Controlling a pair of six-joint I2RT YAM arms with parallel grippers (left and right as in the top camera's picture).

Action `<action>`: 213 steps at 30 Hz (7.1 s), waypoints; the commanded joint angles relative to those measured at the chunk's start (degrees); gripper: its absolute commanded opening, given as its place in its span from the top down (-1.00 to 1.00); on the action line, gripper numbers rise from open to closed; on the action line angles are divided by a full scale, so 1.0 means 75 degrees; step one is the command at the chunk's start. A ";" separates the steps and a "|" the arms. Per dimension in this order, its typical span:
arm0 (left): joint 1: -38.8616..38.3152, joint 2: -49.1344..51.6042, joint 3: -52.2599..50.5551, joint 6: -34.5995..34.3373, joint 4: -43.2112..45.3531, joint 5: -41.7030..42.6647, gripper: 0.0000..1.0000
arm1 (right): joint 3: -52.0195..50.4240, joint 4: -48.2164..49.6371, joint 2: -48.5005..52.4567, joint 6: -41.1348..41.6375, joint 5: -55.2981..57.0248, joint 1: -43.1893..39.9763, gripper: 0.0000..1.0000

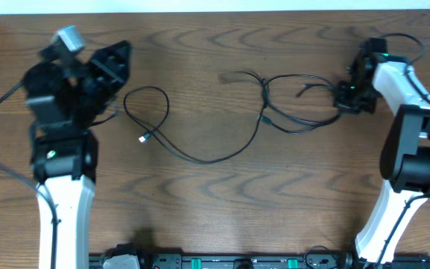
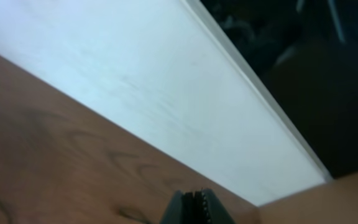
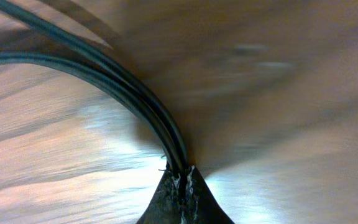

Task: Untangle cables

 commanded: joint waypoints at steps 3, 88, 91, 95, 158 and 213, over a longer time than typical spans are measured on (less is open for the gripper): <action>0.0536 -0.0006 0.0140 0.0259 -0.0676 -0.0058 0.85 | -0.0294 -0.0169 0.0289 0.0411 0.0516 -0.0466 0.98; -0.1661 0.1209 0.0131 0.1918 -0.2107 -0.3634 0.85 | -0.0076 -0.0796 -0.1716 -0.2145 -0.3628 -0.0898 0.98; -0.1670 0.1209 0.0131 0.1915 -0.2192 -0.3031 0.85 | -0.0076 -0.0938 -0.2337 -0.2573 -0.4258 -0.0772 0.87; -0.1673 0.1209 0.0131 0.1909 -0.2311 -0.2804 0.85 | -0.0076 -0.1078 -0.2946 -0.2769 -0.4240 -0.0565 0.77; 0.1314 0.0659 0.0032 0.1445 -0.2704 -0.3631 0.85 | -0.2384 0.0423 -0.0685 0.2285 0.3057 0.0469 0.98; 0.0702 0.1189 0.0032 0.1285 -0.2538 -0.1915 0.85 | -0.2090 0.1845 -0.2570 -0.2186 -0.3436 0.4715 -0.99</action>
